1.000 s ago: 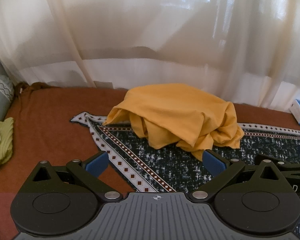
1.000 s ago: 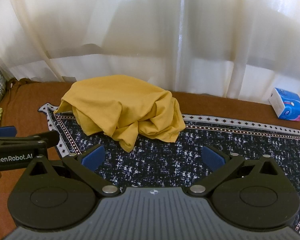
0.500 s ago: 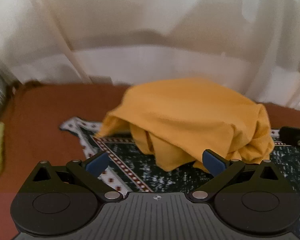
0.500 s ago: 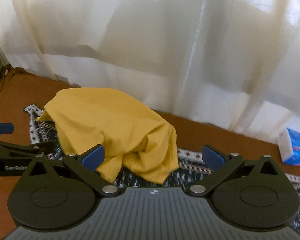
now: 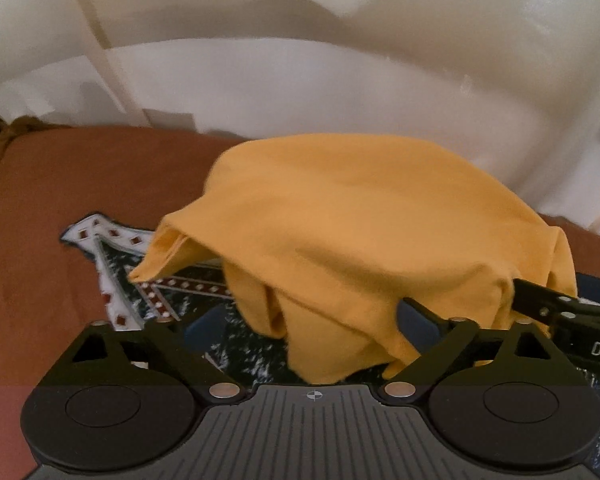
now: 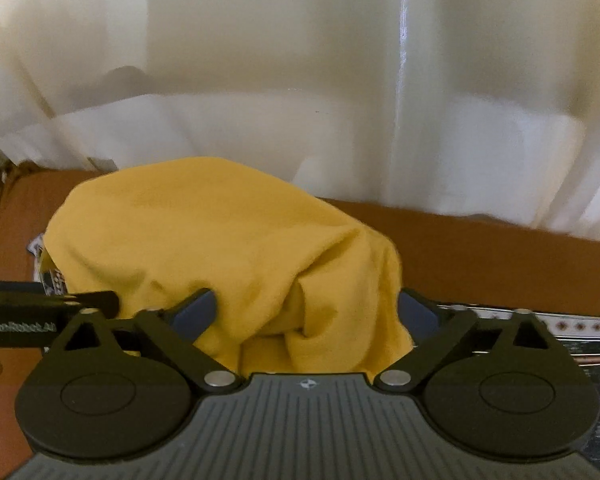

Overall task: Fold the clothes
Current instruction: 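Grasp the yellow T-shirt with the left and right grippers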

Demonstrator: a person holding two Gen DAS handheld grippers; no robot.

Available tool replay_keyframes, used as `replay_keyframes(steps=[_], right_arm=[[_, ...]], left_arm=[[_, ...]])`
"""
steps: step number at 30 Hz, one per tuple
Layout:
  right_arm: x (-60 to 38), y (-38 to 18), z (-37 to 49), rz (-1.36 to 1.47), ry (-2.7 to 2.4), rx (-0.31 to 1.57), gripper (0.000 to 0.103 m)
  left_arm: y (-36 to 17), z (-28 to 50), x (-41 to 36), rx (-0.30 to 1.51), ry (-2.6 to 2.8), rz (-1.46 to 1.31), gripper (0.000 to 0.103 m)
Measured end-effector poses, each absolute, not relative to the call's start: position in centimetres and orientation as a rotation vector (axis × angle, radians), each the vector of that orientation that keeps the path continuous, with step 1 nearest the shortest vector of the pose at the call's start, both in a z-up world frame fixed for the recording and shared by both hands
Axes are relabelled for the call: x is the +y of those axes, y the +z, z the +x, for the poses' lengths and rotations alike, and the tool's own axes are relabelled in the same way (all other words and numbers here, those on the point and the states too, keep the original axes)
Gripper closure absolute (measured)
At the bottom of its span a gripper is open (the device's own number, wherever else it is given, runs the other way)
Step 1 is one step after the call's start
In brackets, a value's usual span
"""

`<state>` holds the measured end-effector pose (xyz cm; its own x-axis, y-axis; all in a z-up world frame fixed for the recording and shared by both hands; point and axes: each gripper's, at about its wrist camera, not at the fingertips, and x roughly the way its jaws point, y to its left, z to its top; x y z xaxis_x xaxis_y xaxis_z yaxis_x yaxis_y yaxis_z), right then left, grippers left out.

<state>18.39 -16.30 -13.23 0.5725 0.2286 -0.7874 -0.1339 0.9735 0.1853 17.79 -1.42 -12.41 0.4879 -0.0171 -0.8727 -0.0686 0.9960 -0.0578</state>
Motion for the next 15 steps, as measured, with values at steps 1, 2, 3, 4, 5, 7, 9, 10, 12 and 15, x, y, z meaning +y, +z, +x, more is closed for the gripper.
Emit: replay_keyframes(steps=[1,2,3,4,5,7,9,10,12,15], right_arm=[[-16.2,-13.5,18.6,0.121,0.232,0.946,0.022],[-16.2,-13.7,18.7,0.127,0.247,0.951,0.029],[-16.1,-13.9,18.7,0.131,0.26,0.954,0.04],[-16.0,-14.1,18.8,0.135,0.274,0.957,0.046],[-16.0,-14.1,18.7,0.139,0.284,0.958,0.059],[-16.1,-14.2,18.7,0.146,0.304,0.956,0.079],[-16.3,-13.9,18.7,0.156,0.314,0.951,0.087],[-16.4,-13.6,18.6,0.162,0.316,0.949,0.088],[-16.6,-12.6,18.3,0.17,0.317,0.927,0.089],[-16.7,-9.8,17.6,0.191,0.327,0.869,0.09]], left_arm=[[-12.6,17.8,-1.5,1.061,0.02,-0.095,0.02],[-12.8,17.9,-1.6,1.06,0.008,-0.101,0.034],[-13.0,17.9,-1.6,1.058,-0.004,-0.11,0.043],[-13.1,17.9,-1.7,1.054,-0.016,-0.125,0.061],[-13.1,17.8,-1.8,1.053,-0.025,-0.138,0.084],[-12.9,17.7,-2.0,1.046,-0.046,-0.156,0.096],[-12.4,17.5,-2.1,1.034,-0.054,-0.155,0.099],[-11.8,17.3,-2.0,1.024,-0.059,-0.164,0.1],[-10.5,16.8,-1.7,1.002,-0.067,-0.183,0.101],[-6.8,15.3,-1.3,0.932,-0.076,-0.22,0.101]])
